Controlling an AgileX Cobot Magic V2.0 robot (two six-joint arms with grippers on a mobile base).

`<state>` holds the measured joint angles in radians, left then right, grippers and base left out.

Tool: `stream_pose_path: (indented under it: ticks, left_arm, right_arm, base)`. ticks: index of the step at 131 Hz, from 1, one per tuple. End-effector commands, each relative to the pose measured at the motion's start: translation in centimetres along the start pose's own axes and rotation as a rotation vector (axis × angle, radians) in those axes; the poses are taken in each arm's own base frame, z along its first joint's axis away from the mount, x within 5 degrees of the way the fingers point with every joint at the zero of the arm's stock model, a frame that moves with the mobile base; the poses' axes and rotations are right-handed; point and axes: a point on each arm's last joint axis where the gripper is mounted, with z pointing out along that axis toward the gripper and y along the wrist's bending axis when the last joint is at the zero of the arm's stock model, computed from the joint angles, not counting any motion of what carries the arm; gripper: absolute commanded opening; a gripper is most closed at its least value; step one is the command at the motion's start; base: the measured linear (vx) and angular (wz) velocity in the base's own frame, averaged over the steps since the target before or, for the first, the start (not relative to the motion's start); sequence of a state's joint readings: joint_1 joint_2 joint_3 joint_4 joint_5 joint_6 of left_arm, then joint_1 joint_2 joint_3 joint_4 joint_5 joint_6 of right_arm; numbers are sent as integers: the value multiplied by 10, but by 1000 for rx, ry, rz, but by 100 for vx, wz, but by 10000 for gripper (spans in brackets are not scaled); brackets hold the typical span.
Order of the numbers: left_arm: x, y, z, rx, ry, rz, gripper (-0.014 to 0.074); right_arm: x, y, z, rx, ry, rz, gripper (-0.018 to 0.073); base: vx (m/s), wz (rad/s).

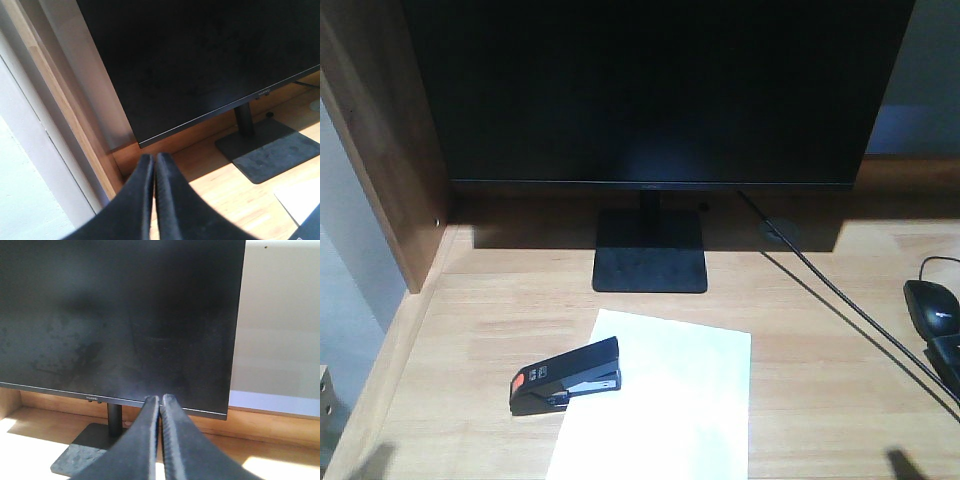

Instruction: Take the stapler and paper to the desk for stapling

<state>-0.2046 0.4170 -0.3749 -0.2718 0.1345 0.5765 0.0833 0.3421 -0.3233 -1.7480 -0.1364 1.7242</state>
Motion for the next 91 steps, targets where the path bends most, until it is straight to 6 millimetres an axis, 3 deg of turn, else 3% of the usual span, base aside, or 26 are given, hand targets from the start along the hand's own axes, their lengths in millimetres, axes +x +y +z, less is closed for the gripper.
stream_pose_path:
  ticks: [1, 53, 91]
  left_arm:
    - [-14, 6, -3, -46, -89, -37, -6]
    - [-10, 6, -19, -51, -71, -253, -6]
    - [43, -7, -36, -142, -108, -324, -6]
  right_arm:
    - [-8, -2, 0, 19, -15, -62, -2]
    - [-8, -2, 0, 19, -15, -63, -2]
    - [-8, -2, 0, 19, -15, -62, -2]
  base:
    - [0, 0]
    - [0, 0]
    - [0, 0]
